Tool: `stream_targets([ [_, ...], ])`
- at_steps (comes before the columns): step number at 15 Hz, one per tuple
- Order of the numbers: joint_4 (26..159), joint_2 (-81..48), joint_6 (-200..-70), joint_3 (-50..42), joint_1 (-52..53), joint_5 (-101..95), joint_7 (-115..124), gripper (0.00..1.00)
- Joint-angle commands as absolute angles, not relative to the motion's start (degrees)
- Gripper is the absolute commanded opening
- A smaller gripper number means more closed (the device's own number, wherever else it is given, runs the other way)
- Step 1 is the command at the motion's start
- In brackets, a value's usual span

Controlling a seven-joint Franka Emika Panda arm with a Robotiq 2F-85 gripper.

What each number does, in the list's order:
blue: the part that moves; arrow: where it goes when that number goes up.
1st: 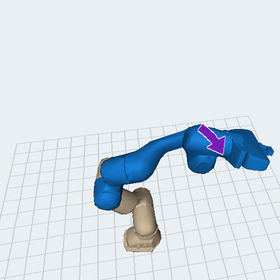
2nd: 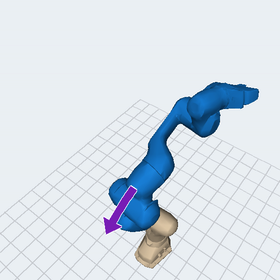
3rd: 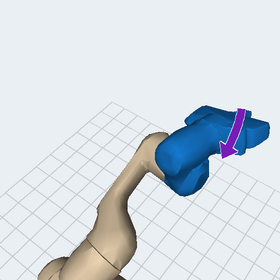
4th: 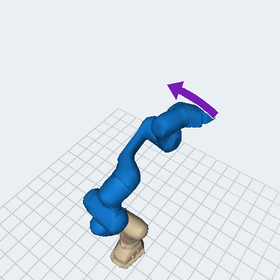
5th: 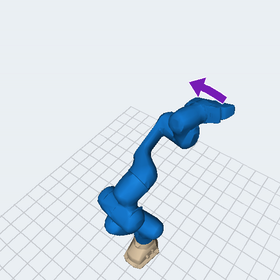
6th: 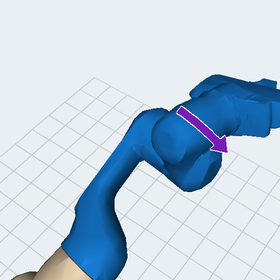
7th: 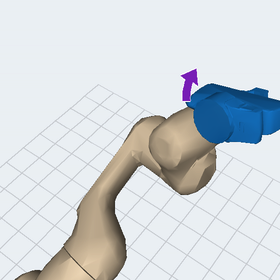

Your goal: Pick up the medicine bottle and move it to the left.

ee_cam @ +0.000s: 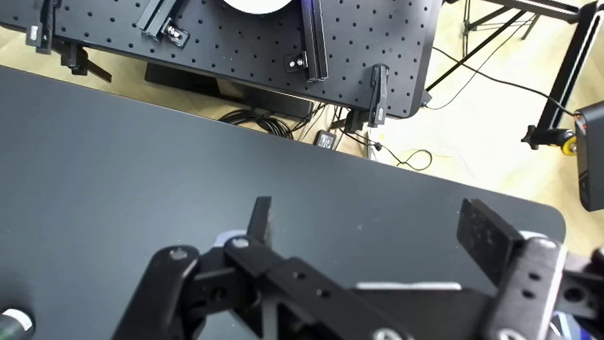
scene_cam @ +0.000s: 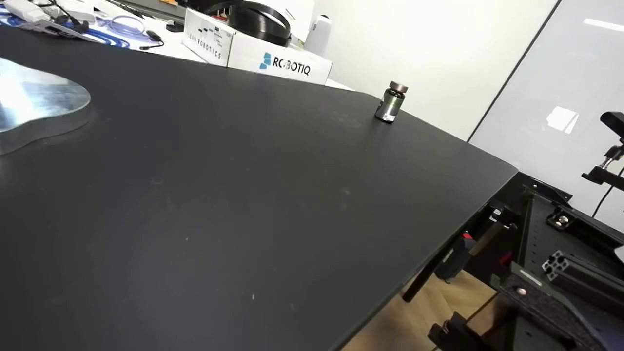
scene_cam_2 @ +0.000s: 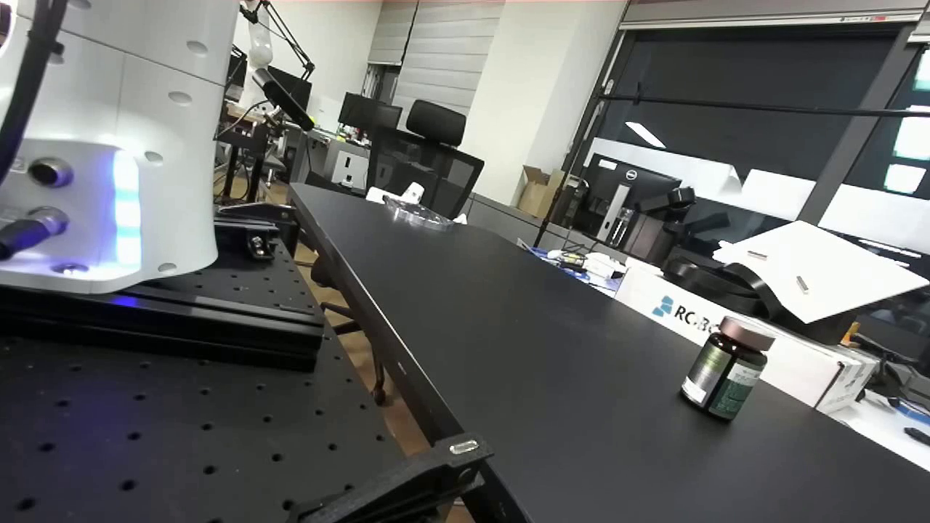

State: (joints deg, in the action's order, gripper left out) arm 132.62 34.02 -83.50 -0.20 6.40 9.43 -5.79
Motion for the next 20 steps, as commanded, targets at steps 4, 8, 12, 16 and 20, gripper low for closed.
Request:
stream_targets([
  [4, 128.98, 28.82, -94.37, -2.52, 2.68, 0.69, -12.72, 1.00],
  [8, 121.39, 19.65, -104.50, -7.47, -1.73, 0.19, -12.31, 1.00],
  [12, 109.95, 8.02, -110.56, -11.13, -4.85, 2.70, -12.11, 1.00],
  [16, 99.34, -3.46, -115.19, -12.14, -7.80, 3.17, -11.80, 1.00],
  [20, 91.42, -14.02, -116.47, -12.09, -11.39, 5.09, -12.36, 1.00],
])
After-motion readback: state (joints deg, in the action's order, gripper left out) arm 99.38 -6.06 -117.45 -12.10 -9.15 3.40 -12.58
